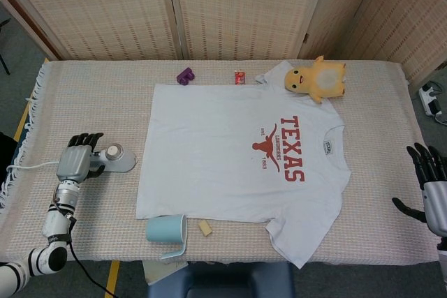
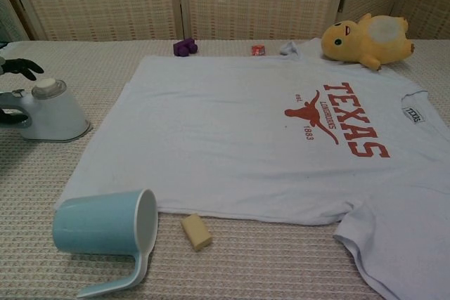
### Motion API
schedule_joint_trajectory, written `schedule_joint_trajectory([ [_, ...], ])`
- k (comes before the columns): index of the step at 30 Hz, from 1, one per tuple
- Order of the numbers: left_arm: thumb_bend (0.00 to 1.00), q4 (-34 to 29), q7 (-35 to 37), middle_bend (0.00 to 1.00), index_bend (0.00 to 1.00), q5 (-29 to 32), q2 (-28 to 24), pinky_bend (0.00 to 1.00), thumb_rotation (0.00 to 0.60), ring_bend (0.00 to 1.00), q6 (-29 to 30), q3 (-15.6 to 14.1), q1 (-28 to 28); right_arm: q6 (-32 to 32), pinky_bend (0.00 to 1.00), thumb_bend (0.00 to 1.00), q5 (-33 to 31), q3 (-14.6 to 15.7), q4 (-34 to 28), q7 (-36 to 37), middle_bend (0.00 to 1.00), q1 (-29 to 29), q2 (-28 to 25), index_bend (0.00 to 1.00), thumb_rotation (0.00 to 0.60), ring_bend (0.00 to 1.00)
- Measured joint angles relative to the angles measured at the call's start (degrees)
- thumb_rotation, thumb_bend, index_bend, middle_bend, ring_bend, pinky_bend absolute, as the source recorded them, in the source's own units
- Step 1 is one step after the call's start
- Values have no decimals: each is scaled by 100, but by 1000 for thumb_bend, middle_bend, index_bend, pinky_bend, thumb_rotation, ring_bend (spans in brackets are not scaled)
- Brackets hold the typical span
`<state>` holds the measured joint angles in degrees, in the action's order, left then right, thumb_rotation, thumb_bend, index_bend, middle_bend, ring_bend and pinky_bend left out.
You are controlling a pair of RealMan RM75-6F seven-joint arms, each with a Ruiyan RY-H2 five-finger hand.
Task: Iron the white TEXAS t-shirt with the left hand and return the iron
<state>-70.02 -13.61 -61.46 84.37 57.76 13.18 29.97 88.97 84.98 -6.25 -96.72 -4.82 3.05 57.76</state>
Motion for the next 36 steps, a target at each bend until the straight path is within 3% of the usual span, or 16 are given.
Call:
schedule_joint_trajectory([
  [13, 408, 789, 170, 256, 247, 169, 281, 166, 600, 161, -245, -7, 126, -26, 131, 13, -47, 8, -105, -142, 55, -10, 10, 0, 600, 18],
  [19, 416, 1157, 440, 309, 386, 171, 465, 210, 600, 217, -312, 40, 175, -59, 131, 13, -96, 9, -111, -164, 55, -8, 47, 0, 600, 18],
  [23, 415, 1480, 619, 425, 497, 117, 640, 272, 600, 305, -372, 56, 237, -57, 131, 15, -122, 9, -107, -166, 55, -21, 56, 0, 600, 18],
  [29, 415, 1840, 889, 646, 676, -9, 868, 517, 600, 492, -440, 56, 318, -49, 131, 13, -189, 3, -106, -153, 55, -49, 51, 0, 600, 18],
  [36, 415, 2238, 1690, 860, 822, -374, 1096, 689, 600, 700, -511, -7, 390, -305, 132, 17, -272, 58, -123, -36, 60, -20, 22, 0, 600, 22],
])
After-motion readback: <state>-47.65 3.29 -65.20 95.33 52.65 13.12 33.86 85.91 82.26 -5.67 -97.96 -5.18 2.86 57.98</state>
